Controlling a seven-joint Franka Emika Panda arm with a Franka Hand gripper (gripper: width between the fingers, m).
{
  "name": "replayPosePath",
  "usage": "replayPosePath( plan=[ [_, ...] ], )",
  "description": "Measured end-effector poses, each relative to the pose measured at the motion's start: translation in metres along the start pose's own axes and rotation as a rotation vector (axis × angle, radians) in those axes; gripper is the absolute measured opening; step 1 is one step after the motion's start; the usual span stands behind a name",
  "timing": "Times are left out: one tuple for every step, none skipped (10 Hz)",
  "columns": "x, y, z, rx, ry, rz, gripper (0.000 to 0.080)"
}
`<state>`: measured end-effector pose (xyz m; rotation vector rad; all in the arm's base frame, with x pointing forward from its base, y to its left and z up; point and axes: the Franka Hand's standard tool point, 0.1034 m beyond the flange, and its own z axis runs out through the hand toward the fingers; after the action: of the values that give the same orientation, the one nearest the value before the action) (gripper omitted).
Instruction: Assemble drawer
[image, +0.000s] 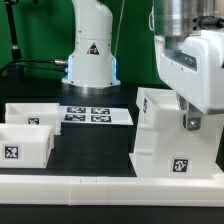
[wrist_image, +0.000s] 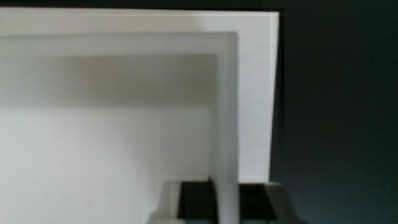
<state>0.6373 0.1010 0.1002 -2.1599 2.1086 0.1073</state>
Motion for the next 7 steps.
replayPosePath(
  plan=[
    [0.0001,-0.0015,0.0,0.002,0.0,0.0,0.0038],
    [0.0003,-0.003,0.0001,0.004,0.0,0.0,0.0038],
    [0.0004,-0.0035,0.0001,0.004,0.0,0.0,0.0038],
    [0.0002,-0.0044,0.0001,0.006,0.0,0.001,0.0038],
    [0.0002,-0.0054,0.0,0.007,0.0,0.001,0.0038],
    [0.0003,-0.0055,0.0001,0.007,0.0,-0.002,0.0038],
    [0.0003,-0.0055,0.0001,0.007,0.0,-0.003,0.0038]
  ],
)
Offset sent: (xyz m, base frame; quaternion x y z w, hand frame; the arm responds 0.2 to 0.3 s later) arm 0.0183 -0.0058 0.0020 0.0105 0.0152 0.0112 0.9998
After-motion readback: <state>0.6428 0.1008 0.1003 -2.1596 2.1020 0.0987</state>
